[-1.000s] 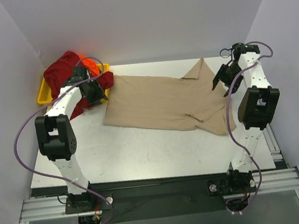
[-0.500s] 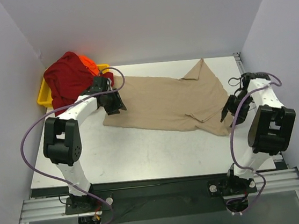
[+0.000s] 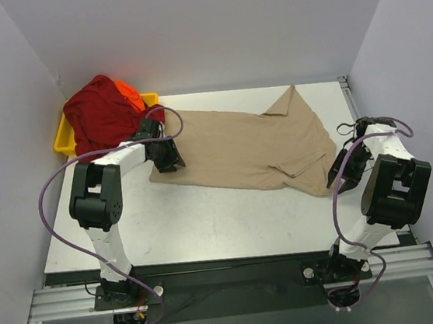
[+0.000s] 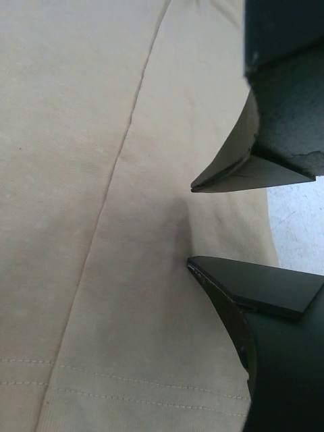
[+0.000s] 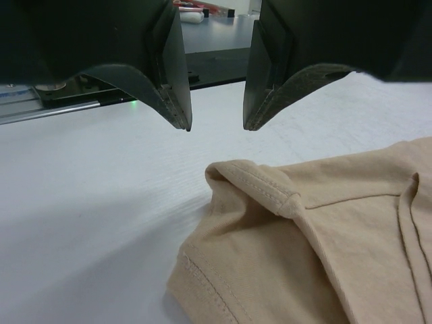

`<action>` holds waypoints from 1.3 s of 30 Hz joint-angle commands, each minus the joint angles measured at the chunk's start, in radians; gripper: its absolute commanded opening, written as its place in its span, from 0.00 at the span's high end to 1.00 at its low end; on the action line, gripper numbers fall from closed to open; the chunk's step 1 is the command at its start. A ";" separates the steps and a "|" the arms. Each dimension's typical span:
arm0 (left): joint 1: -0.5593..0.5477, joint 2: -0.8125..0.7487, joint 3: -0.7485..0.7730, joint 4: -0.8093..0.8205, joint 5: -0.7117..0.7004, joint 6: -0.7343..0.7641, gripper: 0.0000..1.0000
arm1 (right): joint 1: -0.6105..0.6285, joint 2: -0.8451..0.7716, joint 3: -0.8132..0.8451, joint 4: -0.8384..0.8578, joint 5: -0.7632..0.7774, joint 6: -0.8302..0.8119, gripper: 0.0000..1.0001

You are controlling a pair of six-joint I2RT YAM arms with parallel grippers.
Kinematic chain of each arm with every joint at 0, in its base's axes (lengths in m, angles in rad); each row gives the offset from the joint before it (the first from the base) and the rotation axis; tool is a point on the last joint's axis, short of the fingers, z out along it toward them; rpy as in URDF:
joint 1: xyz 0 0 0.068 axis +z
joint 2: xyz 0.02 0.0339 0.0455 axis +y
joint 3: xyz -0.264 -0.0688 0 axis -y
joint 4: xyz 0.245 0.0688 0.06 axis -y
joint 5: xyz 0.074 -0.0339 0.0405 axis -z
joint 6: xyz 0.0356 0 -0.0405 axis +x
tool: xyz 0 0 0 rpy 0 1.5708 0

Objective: Fold and stack the t-shirts
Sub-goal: Fold the flattened tshirt in 1/3 of the way

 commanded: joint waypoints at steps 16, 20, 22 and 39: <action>0.009 0.024 -0.012 0.042 0.002 0.002 0.47 | 0.021 0.125 0.001 0.035 0.011 0.020 0.62; 0.013 0.029 -0.018 0.044 0.001 0.000 0.47 | 0.044 0.152 -0.001 0.048 0.027 0.035 0.62; 0.015 0.031 -0.021 0.045 -0.001 0.000 0.47 | 0.050 0.159 0.001 0.052 0.031 0.041 0.62; 0.030 0.037 -0.076 0.042 -0.053 0.092 0.47 | 0.047 0.165 0.067 -0.004 0.211 0.015 0.96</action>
